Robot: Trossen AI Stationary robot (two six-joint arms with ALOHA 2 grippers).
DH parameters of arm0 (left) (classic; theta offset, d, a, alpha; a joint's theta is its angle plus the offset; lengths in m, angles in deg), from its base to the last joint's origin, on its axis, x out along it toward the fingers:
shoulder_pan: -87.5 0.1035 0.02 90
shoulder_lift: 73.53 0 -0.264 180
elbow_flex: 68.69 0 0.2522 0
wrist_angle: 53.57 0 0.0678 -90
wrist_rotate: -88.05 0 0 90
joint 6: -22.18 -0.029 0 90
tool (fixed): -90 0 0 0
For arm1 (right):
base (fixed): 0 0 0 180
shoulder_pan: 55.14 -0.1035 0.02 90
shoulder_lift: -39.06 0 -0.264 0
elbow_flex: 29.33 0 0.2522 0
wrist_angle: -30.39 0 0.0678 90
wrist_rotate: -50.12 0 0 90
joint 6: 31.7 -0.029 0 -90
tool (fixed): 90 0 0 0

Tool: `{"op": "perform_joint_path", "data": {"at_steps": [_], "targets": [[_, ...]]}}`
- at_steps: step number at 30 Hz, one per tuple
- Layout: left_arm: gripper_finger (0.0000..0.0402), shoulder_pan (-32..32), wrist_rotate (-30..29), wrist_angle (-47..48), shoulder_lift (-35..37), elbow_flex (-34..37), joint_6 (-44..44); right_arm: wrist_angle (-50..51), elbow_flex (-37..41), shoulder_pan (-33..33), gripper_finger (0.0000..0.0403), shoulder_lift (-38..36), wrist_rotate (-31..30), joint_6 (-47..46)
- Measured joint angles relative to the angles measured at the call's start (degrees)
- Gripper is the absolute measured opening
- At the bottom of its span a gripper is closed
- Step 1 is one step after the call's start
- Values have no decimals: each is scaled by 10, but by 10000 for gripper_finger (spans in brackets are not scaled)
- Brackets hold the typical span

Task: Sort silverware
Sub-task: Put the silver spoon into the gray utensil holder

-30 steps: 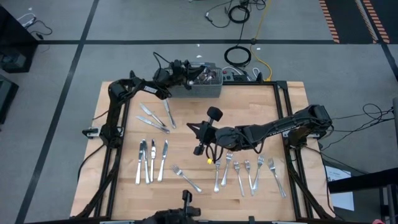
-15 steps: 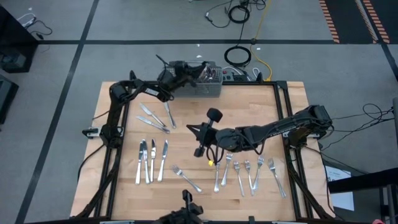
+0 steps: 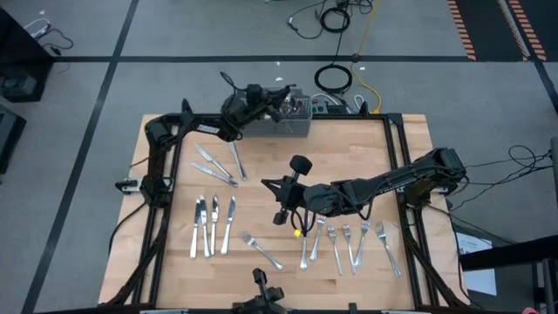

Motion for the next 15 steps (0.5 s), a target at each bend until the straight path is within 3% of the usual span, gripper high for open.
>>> {"op": "perform_joint_path", "data": {"at_steps": [3,6,15], "targets": [[0,-19,-60,82,33,0,-75,0,0,-3,0,0,0,0],[0,-36,-132,102,41,0,-102,0,0,-6,0,0,0,-1],[0,-44,-176,-52,-19,-1,6,-2,0,-18,0,0,-1,-3]]}}
